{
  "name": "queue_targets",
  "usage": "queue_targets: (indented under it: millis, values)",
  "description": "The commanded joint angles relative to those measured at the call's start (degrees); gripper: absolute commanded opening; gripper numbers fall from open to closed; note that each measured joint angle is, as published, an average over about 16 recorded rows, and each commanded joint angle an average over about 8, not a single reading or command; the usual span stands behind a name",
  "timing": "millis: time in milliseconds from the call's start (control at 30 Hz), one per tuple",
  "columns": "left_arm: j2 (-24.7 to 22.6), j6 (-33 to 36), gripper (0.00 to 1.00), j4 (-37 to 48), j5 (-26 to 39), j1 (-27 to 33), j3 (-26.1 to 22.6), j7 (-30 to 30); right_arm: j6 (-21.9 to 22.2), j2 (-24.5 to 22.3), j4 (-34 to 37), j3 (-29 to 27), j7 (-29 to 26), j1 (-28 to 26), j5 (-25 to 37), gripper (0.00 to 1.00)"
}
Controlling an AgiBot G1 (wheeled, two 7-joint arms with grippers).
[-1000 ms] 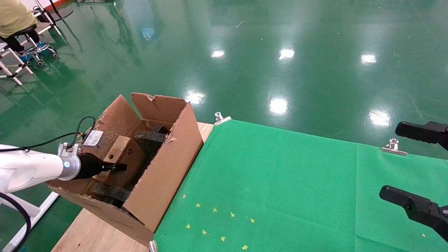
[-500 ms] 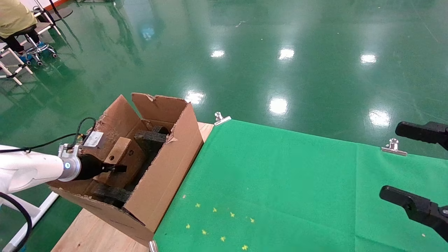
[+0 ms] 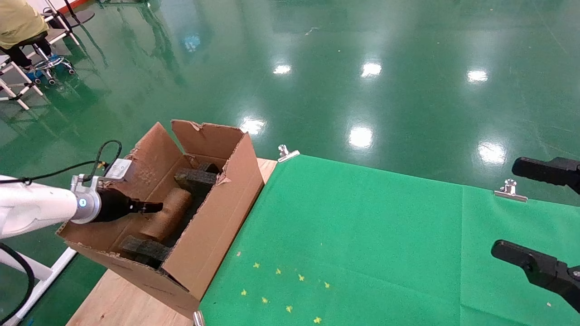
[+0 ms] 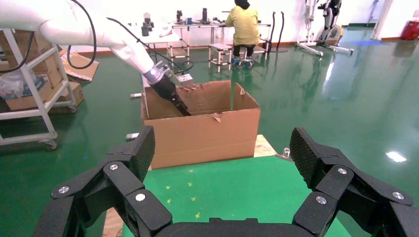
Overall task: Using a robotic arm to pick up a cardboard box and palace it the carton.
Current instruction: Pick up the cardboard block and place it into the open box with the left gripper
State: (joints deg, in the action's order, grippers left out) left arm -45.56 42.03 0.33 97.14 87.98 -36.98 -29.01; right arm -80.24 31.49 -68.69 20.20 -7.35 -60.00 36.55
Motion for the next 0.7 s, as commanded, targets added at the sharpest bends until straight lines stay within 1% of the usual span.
queue_targets:
  millis: [33, 233, 400, 533, 700]
  values:
    - [0.04, 0.22, 1.0, -0.18, 0.15, 0.42, -0.11, 0.07, 0.0, 0.0, 0.0, 0.0, 0.0, 0.0, 0.0, 1.0]
    - [0.85, 2.48, 1.0, -1.5, -0.62, 2.45, 0.43, 0.1, 0.0, 0.0, 0.0, 0.0, 0.0, 0.0, 0.0, 1.0]
    - [2.51, 6.66, 1.0, -3.88, -2.22, 5.8, 1.51, -0.52, 0.0, 0.0, 0.0, 0.0, 0.0, 0.0, 0.0, 1.0]
    - [4.51, 12.05, 1.0, -6.68, -4.96, 8.79, 3.29, -1.87, 0.0, 0.0, 0.0, 0.0, 0.0, 0.0, 0.0, 1.0]
    - [7.37, 22.02, 1.0, -10.21, -10.5, 11.2, 6.62, -5.07, 0.0, 0.0, 0.0, 0.0, 0.0, 0.0, 0.0, 1.0]
